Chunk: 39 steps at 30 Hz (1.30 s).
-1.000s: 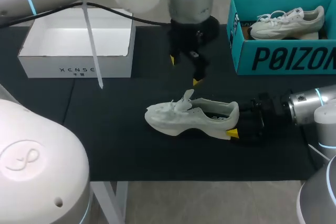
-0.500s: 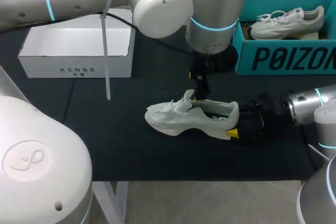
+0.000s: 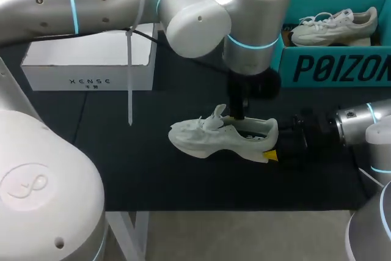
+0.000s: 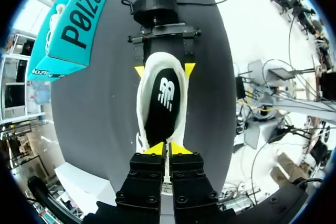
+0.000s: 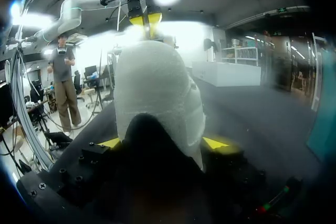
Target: Take the shoe out of the shoebox, open the shoe tongue, remove and reinsert the insole, then place the shoe into the shoebox
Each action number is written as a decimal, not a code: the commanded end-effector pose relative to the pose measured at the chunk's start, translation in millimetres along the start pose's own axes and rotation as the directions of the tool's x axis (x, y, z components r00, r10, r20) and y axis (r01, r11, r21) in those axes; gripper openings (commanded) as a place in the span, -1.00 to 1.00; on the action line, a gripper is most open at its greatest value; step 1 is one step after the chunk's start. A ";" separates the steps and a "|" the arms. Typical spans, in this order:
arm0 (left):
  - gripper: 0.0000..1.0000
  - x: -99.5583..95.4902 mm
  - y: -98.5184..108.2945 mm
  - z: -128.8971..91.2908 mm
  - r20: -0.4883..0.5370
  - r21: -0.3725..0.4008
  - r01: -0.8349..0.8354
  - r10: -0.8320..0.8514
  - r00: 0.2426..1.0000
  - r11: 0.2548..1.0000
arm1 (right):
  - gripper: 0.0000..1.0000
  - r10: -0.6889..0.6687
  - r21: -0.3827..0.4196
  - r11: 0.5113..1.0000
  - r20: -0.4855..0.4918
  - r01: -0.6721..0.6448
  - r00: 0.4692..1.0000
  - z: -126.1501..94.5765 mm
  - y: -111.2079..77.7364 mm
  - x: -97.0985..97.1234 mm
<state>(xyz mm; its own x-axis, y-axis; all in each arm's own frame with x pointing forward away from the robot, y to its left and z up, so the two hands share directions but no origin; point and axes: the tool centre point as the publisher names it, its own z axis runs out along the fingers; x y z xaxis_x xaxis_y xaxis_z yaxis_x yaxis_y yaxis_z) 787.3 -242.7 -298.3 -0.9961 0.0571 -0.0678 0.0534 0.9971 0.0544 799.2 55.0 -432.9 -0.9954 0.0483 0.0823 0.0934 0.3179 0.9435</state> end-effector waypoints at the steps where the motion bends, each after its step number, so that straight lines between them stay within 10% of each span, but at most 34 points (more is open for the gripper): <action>1: -1.00 -0.1 -5.5 12.0 -0.012 0.010 -0.026 0.026 1.000 1.000 | -1.00 0.000 0.002 1.000 0.001 0.000 1.000 4.3 -3.3 -0.3; 39: -1.00 10.7 -12.9 68.6 -0.020 0.004 -0.079 0.079 0.997 0.997 | -1.00 0.000 0.002 1.000 0.001 0.000 1.000 4.3 -3.3 -0.3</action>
<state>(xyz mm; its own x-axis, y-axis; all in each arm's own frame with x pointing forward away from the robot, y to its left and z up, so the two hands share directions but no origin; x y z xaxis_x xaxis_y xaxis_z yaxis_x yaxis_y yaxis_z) 779.8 -252.2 -366.2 -0.9901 0.1330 -0.0455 0.1303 0.9898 0.0582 799.1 55.1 -432.8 -0.9955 0.0481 0.0821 0.0932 0.3178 0.9436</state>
